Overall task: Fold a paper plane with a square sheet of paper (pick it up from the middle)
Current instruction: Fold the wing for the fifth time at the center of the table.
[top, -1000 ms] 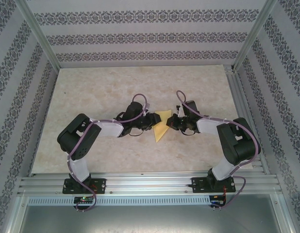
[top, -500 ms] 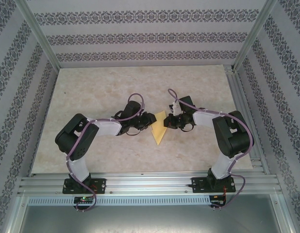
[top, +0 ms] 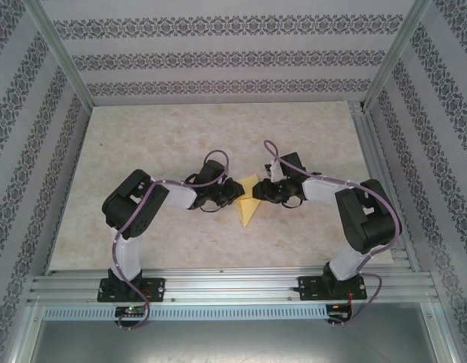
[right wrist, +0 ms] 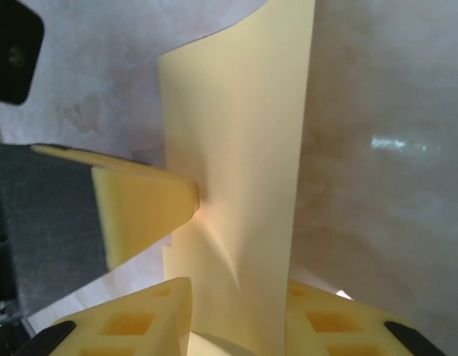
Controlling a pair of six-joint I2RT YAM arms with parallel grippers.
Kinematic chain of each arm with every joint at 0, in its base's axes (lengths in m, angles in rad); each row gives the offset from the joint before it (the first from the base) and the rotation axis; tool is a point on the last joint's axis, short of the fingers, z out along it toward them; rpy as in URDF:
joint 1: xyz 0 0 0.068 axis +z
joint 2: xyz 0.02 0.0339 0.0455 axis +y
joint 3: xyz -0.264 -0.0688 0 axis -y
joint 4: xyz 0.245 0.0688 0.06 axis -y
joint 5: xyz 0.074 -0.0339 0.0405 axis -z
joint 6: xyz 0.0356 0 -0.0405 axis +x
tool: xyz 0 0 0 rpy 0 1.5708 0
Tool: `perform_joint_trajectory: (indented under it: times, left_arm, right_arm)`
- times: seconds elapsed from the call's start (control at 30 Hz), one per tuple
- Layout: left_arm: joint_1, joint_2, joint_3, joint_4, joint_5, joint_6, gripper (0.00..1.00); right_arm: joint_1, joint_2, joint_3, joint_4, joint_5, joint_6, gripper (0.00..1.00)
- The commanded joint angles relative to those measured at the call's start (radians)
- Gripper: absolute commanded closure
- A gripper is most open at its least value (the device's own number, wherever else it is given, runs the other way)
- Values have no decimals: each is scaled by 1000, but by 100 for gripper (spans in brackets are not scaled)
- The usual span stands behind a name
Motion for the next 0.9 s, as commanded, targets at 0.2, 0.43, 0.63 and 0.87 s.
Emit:
perform_joint_trajectory:
  times: [0.2, 0.43, 0.63, 0.87]
  left_arm:
    - [11, 27, -1, 23, -4, -22, 81]
    - [11, 30, 0, 26, -3, -29, 81]
    - [12, 29, 4, 45, 6, -44, 81]
    - [12, 26, 10, 38, 8, -41, 81]
  right_arm:
    - [85, -118, -187, 282, 78, 196, 60]
    - [91, -149, -256, 412, 54, 258, 46]
    - [75, -170, -273, 448, 53, 264, 38]
    - [55, -141, -300, 571, -29, 298, 35]
